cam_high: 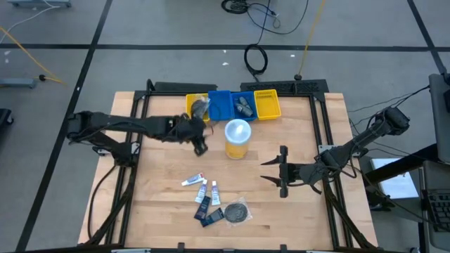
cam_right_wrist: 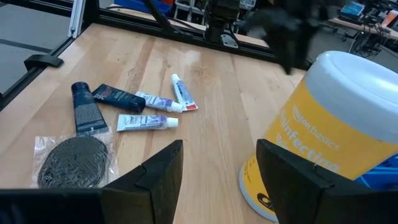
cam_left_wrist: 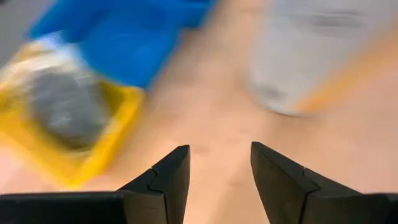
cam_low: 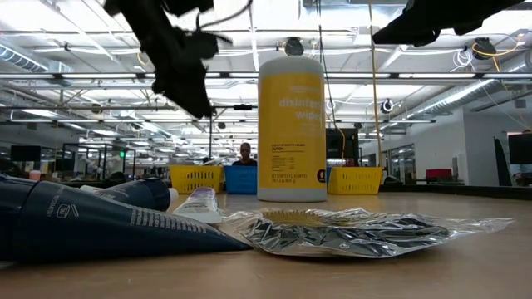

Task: Pick & Place Travel size toiletries
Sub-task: Put the toothpaste into the left blue basket

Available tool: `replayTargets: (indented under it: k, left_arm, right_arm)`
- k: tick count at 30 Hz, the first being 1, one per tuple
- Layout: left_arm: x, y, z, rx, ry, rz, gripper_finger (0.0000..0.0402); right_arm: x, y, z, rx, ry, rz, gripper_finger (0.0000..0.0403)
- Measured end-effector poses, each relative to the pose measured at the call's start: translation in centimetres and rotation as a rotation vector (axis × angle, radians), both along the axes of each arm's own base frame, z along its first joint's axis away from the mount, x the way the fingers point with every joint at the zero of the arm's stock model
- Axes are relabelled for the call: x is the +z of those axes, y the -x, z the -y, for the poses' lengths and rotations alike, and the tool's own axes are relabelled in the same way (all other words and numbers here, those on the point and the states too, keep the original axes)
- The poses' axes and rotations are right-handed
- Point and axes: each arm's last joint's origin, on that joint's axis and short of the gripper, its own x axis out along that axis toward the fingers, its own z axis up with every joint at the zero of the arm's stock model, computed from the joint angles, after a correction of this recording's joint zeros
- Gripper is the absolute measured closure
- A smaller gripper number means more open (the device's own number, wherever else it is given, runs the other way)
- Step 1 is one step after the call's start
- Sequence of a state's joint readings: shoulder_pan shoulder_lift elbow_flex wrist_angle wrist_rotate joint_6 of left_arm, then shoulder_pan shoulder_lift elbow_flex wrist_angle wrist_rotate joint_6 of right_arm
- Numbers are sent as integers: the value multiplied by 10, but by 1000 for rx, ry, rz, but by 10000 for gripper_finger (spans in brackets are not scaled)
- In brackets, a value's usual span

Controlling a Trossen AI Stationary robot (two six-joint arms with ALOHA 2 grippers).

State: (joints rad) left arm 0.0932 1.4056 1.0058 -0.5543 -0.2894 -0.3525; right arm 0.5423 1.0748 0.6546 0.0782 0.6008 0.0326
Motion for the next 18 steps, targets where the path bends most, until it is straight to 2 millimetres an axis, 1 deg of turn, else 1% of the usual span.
replayTargets:
  k: [3,8,14,18]
  left_arm:
    - [3,3,25,-125,32,-11,231]
    - [1,5,64,-227,62,-19,231]
    - [-7,7,103,-251,47,-24,231]
    - [-19,9,125,-266,59,-63,231]
  right_arm:
    - [-3,0,0,2,5,3,206]
    - [-4,1,0,-2,-8,5,206]
    - [-3,0,0,-3,-13,12,206]
    - [-3,0,0,-3,-14,13,206]
